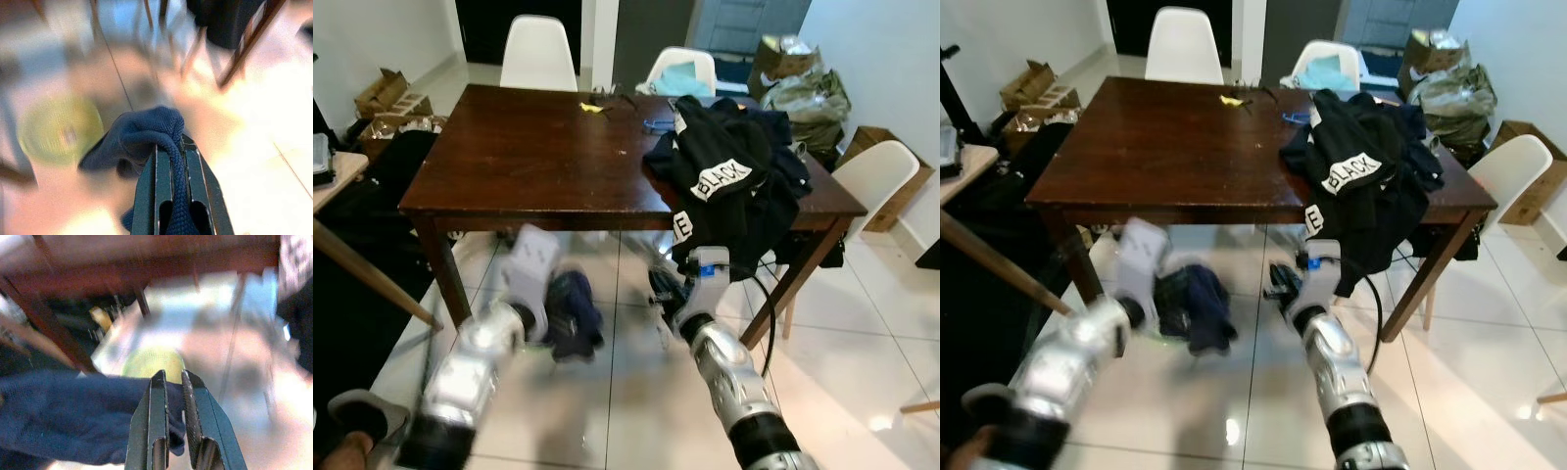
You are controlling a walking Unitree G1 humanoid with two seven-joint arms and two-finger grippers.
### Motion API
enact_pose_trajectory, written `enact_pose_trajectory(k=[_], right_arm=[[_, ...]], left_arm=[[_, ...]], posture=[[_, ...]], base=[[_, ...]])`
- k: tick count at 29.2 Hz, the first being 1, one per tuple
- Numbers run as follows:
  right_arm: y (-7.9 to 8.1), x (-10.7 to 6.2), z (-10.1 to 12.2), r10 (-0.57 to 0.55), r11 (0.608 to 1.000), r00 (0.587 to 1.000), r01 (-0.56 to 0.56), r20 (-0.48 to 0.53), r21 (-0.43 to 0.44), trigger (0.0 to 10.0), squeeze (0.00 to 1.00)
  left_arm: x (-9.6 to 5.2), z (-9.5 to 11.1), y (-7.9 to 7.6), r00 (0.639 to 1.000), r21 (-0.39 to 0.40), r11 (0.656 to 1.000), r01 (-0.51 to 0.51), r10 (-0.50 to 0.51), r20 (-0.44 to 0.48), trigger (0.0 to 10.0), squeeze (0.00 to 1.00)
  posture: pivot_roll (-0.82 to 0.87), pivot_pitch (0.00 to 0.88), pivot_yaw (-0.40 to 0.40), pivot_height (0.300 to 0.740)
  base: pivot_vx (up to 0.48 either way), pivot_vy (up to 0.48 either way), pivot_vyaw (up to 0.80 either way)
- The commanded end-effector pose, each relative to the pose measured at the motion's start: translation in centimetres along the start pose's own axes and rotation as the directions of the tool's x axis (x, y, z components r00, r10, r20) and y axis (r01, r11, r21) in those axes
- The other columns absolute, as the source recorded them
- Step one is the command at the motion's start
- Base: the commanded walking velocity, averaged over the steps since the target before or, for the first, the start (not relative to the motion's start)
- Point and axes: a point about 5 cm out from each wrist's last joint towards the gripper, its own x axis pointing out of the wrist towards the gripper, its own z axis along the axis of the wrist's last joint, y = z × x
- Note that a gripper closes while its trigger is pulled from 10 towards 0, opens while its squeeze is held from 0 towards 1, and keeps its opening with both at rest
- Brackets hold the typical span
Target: Hang hanger
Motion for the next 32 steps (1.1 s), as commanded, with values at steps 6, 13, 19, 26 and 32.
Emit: enact_pose_trajectory(k=[6, 13, 19, 26, 32], right_arm=[[-0.6, -0.7, -2.0, -0.018, 1.0, 0.998, 0.017, -0.068, -0.009, 10.0, 0.0], [-1.9, -0.9, -1.9, -0.115, 0.992, 0.992, 0.118, -0.057, 0.046, 10.0, 0.0], [-3.7, -1.2, -2.2, -0.25, 0.968, 0.964, 0.252, -0.089, 0.016, 10.0, 0.0], [-6.6, -2.8, -2.4, -0.381, 0.919, 0.922, 0.386, -0.07, 0.078, 10.0, 0.0], [-7.3, -3.1, -2.6, -0.435, 0.891, 0.896, 0.443, -0.092, 0.104, 10.0, 0.0]], left_arm=[[-0.6, -0.9, 2.4, 0.969, -0.089, 0.966, -0.243, 0.245, 0.019, 10.0, 0.0], [-1.6, 0.2, 3.7, 0.941, -0.159, 0.942, -0.296, 0.316, 0.12, 10.0, 0.0], [-1.1, -0.3, 2.8, 0.958, -0.13, 0.955, -0.266, 0.277, 0.076, 10.0, 0.0], [-0.7, -1.1, 1.6, 0.973, -0.132, 0.966, -0.221, 0.228, 0.044, 10.0, 0.0], [-0.3, -0.9, 1.3, 0.977, -0.054, 0.977, -0.205, 0.208, 0.055, 10.0, 0.0]], posture=[[0.02, 0.041, -0.1, 0.74], [0.01, 0.023, -0.094, 0.74], [0.01, 0.011, -0.097, 0.74], [0.0, 0.01, -0.089, 0.74], [0.02, 0.012, -0.102, 0.74]], base=[[0.0, 0.0, 0.0], [0.0, 0.0, -0.41], [0.0, 0.0, -0.8], [0.0, 0.0, -0.8], [0.0, 0.0, -0.8]])
